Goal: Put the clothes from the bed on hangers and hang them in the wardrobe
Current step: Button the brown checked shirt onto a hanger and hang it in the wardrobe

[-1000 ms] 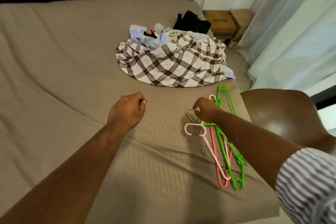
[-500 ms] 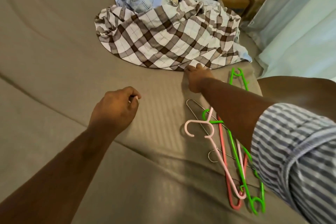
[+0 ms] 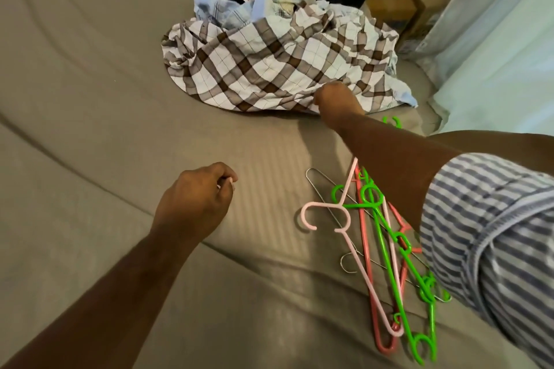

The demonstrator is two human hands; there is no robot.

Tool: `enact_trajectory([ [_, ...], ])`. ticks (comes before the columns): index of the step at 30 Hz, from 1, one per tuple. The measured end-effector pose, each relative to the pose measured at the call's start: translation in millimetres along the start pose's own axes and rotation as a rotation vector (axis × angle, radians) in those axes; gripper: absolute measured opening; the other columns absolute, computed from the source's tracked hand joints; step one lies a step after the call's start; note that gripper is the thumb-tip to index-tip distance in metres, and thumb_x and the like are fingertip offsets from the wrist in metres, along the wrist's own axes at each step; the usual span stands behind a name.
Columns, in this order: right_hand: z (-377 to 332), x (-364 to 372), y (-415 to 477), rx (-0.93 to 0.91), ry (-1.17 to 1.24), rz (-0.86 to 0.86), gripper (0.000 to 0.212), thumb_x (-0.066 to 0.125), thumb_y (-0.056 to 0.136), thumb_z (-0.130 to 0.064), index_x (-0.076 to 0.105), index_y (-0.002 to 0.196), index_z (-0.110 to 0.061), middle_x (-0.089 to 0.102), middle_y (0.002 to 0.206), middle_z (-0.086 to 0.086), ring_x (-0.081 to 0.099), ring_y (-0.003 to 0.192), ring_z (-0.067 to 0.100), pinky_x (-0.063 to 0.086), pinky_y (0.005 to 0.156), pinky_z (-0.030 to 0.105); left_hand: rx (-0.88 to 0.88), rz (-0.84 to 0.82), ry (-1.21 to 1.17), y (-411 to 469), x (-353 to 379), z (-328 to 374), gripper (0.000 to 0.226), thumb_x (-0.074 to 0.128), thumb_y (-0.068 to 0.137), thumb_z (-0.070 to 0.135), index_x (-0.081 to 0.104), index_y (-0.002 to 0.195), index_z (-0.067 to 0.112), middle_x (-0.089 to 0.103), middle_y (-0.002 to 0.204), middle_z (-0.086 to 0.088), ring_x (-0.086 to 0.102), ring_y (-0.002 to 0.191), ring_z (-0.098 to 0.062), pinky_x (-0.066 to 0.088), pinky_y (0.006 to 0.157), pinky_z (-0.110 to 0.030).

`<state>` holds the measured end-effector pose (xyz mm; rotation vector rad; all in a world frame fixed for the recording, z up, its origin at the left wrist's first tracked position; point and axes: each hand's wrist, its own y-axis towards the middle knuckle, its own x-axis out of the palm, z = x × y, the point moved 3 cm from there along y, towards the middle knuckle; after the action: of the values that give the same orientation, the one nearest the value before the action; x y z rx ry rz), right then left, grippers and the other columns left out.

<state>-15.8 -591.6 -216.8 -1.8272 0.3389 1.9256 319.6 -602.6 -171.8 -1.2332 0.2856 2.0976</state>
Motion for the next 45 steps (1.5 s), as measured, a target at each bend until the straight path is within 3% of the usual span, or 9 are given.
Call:
enact_trajectory([
  [6,7,-96,20,-0.074,0.126,0.196,0.035,0.065,0.085,0.001,0.066,0.12,-0.004,0.059,0.122,0.022,0.054,0.118,0.04,0.047,0.099,0.044,-0.015,0.046,-0.018,-32,-23,24,0.014,0.055,0.1,0.028,0.068,0.104,0.031,0.072,0.091,0.011,0.067,0.082,-0.01,0.058,0.073,-0.035],
  [9,-3,-188,33,-0.141,0.197,0.305,0.027,0.057,0.084,0.006,0.072,0.104,-0.003,0.059,0.117,0.026,0.054,0.106,0.041,0.048,0.09,0.046,-0.03,0.09,-0.007,-34,-53,42,0.013,0.055,0.099,0.033,0.066,0.103,0.034,0.072,0.093,0.016,0.066,0.084,-0.007,0.057,0.076,-0.034],
  [14,-27,-363,5,-0.205,0.331,0.467,0.034,0.056,0.087,-0.006,0.068,0.117,-0.014,0.059,0.119,0.014,0.06,0.107,0.034,0.052,0.088,0.039,0.037,0.272,-0.08,-36,-133,99,0.008,0.059,0.096,0.032,0.066,0.098,0.033,0.071,0.09,0.016,0.066,0.081,-0.01,0.056,0.074,-0.034],
  [21,-46,-612,-97,-0.275,0.722,0.85,0.029,0.05,0.087,-0.01,0.068,0.11,-0.006,0.072,0.108,0.008,0.065,0.101,0.02,0.036,0.077,0.01,0.177,0.433,-0.192,-56,-259,195,0.013,0.06,0.097,0.033,0.07,0.105,0.029,0.072,0.094,0.009,0.067,0.081,-0.01,0.057,0.076,-0.034],
  [26,-59,-720,-170,-0.26,0.877,0.944,0.025,0.048,0.097,-0.007,0.07,0.11,-0.011,0.066,0.11,-0.004,0.056,0.097,0.008,0.034,0.073,0.007,0.223,0.346,-0.431,-90,-315,270,0.079,0.07,0.077,0.071,0.047,0.139,0.028,0.061,0.128,0.011,0.062,0.11,-0.007,0.055,0.096,-0.036],
  [30,-65,-754,-215,-0.321,1.163,0.88,0.023,0.053,0.091,-0.006,0.075,0.096,-0.011,0.073,0.096,0.004,0.071,0.089,0.02,0.054,0.057,0.025,0.223,0.46,-0.501,-103,-337,290,0.118,0.074,0.058,0.079,0.027,0.15,0.025,0.043,0.15,0.001,0.047,0.134,-0.017,0.043,0.109,-0.032],
  [36,-50,-755,-267,-0.305,1.133,0.925,0.015,0.063,0.088,-0.009,0.076,0.09,-0.015,0.073,0.087,0.0,0.071,0.09,0.017,0.058,0.083,0.034,0.314,0.496,-0.445,-129,-383,266,0.034,0.059,0.1,0.027,0.058,0.132,0.018,0.063,0.123,0.006,0.058,0.117,-0.016,0.04,0.089,-0.02],
  [41,-36,-713,-287,-0.024,0.937,0.871,0.012,0.067,0.09,-0.012,0.077,0.095,-0.012,0.071,0.086,0.003,0.068,0.081,0.016,0.058,0.069,0.025,0.439,0.256,-0.406,-153,-434,195,0.027,0.053,0.098,0.014,0.066,0.118,0.028,0.069,0.116,0.002,0.063,0.107,-0.014,0.048,0.095,-0.027],
  [45,-67,-666,-299,0.135,1.239,0.65,0.023,0.064,0.091,0.004,0.072,0.077,-0.012,0.068,0.075,0.005,0.067,0.069,0.023,0.061,0.054,0.03,0.453,0.183,-0.364,-175,-492,130,0.025,0.049,0.104,0.016,0.07,0.107,0.029,0.072,0.107,-0.001,0.065,0.099,-0.014,0.048,0.082,-0.022],
])
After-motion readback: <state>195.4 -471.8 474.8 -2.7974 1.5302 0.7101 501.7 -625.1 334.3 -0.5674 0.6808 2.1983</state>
